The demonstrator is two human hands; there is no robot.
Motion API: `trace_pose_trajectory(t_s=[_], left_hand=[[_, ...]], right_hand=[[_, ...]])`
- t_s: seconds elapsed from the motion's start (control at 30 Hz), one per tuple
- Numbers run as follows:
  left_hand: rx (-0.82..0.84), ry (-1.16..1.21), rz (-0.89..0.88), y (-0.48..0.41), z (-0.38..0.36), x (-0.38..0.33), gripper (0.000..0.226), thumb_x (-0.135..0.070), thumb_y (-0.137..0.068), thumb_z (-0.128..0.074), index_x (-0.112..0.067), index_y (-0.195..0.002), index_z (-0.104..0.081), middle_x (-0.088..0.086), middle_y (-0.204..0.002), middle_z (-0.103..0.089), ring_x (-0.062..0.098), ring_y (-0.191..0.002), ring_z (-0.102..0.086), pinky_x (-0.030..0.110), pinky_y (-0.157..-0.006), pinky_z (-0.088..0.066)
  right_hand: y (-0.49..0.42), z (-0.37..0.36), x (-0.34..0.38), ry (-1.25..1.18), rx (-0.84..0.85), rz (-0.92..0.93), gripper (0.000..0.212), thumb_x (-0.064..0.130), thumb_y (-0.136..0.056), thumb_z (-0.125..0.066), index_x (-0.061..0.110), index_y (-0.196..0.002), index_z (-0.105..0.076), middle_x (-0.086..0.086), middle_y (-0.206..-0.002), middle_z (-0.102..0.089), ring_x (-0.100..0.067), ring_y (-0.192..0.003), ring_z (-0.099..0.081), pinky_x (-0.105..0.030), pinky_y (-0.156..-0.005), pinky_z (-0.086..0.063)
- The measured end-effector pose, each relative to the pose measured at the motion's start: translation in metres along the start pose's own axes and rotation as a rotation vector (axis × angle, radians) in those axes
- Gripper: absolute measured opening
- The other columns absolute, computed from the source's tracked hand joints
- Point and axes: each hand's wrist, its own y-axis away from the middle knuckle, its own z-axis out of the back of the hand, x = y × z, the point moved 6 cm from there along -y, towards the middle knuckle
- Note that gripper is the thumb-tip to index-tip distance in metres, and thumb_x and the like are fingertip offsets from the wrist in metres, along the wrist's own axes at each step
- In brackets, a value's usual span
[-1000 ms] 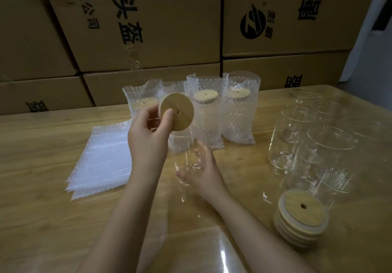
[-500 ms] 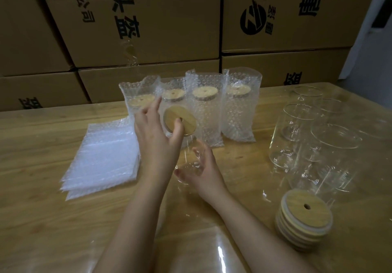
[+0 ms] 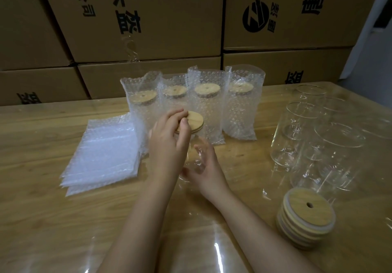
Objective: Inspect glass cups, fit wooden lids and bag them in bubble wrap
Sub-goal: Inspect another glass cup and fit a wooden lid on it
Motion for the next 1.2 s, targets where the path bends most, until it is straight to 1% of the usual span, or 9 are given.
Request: trace_pose_trajectory(t_s=[0.17,0.3,0.37,0.53,0.73,0.83,0.93,1.07,1.2], left_hand=[[0.007,0.098,0.053,-0.001,-0.001,0.005,0.039,-0.038,-0.092,-0.043,-0.014,-0.113,-0.066,-0.01,-0.116,-0.057,0.007,-0.113,-0.053,0.041,-0.097,-0.045],[0.094,0.135,0.099,0.0,-0.008,0.01,0.043,-0.046,-0.083,-0.068,-0.027,-0.118,-0.053,-0.025,-0.111,-0.046,-0.007,-0.109,-0.047,0.008,-0.093,-0.038],[0.088,0.171,0.135,0.0,-0.01,0.014,0.051,-0.045,-0.077,-0.073,-0.029,-0.12,-0.051,-0.027,-0.111,-0.044,-0.012,-0.109,-0.046,0.003,-0.089,-0.036],[0.082,0.32,0.222,0.001,-0.013,0.021,0.052,-0.037,-0.077,-0.078,-0.037,-0.12,-0.049,-0.021,-0.121,-0.053,0.001,-0.116,-0.052,0.024,-0.098,-0.044],[0.174,0.49,0.213,-0.003,-0.012,0.024,0.059,-0.036,-0.073,-0.076,-0.038,-0.125,-0.046,-0.036,-0.107,-0.057,-0.014,-0.103,-0.055,0.008,-0.085,-0.046],[0.168,0.62,0.227,-0.002,-0.015,0.031,0.056,-0.032,-0.072,-0.08,-0.041,-0.12,-0.052,-0.024,-0.113,-0.061,-0.007,-0.103,-0.06,0.011,-0.081,-0.048],[0.124,0.669,0.279,0.002,-0.019,0.04,0.046,-0.045,-0.071,-0.069,-0.045,-0.115,-0.057,-0.011,-0.118,-0.063,0.002,-0.105,-0.063,0.015,-0.081,-0.05],[0.089,0.772,0.38,0.009,-0.03,0.056,0.051,-0.063,-0.081,-0.043,-0.028,-0.112,-0.064,-0.006,-0.108,-0.071,0.008,-0.107,-0.064,0.019,-0.085,-0.05],[0.124,0.828,0.559,0.028,-0.046,0.078,0.061,-0.053,-0.101,-0.021,-0.022,-0.102,-0.073,0.009,-0.108,-0.072,0.018,-0.108,-0.065,0.037,-0.099,-0.048]], right_hand=[[0.0,0.001,0.001,0.029,-0.006,0.003,0.1,0.049,-0.055,-0.074,0.034,-0.143,-0.03,0.013,-0.138,-0.041,0.0,-0.131,-0.037,-0.044,-0.106,-0.04],[-0.002,0.001,0.001,0.048,0.01,0.004,0.093,0.045,-0.061,-0.078,0.043,-0.139,-0.028,0.019,-0.141,-0.038,0.002,-0.132,-0.035,-0.042,-0.107,-0.04],[-0.003,0.0,0.001,0.053,0.011,0.008,0.093,0.039,-0.064,-0.081,0.042,-0.14,-0.028,0.02,-0.142,-0.038,0.002,-0.133,-0.036,-0.042,-0.107,-0.04],[-0.004,0.002,-0.002,0.042,0.005,0.006,0.097,0.029,-0.069,-0.083,0.037,-0.145,-0.025,0.018,-0.14,-0.04,0.002,-0.132,-0.036,-0.04,-0.108,-0.039],[-0.004,0.003,-0.002,0.061,-0.005,0.013,0.096,0.033,-0.069,-0.083,0.042,-0.144,-0.025,0.018,-0.139,-0.039,0.005,-0.129,-0.036,-0.038,-0.108,-0.04],[-0.003,0.004,-0.001,0.073,-0.003,0.019,0.094,0.032,-0.07,-0.083,0.041,-0.144,-0.025,0.018,-0.14,-0.039,0.005,-0.13,-0.036,-0.036,-0.109,-0.039],[-0.001,0.005,0.0,0.074,-0.008,0.027,0.094,0.028,-0.072,-0.083,0.036,-0.145,-0.026,0.016,-0.138,-0.041,0.003,-0.13,-0.037,-0.035,-0.109,-0.038],[0.0,0.006,0.002,0.079,-0.032,0.053,0.093,0.023,-0.072,-0.084,0.031,-0.146,-0.027,0.01,-0.137,-0.045,-0.001,-0.129,-0.041,-0.036,-0.109,-0.039],[0.0,0.006,0.001,0.071,-0.045,0.073,0.09,0.018,-0.071,-0.083,0.029,-0.143,-0.031,0.006,-0.138,-0.046,-0.005,-0.13,-0.043,-0.04,-0.108,-0.04]])
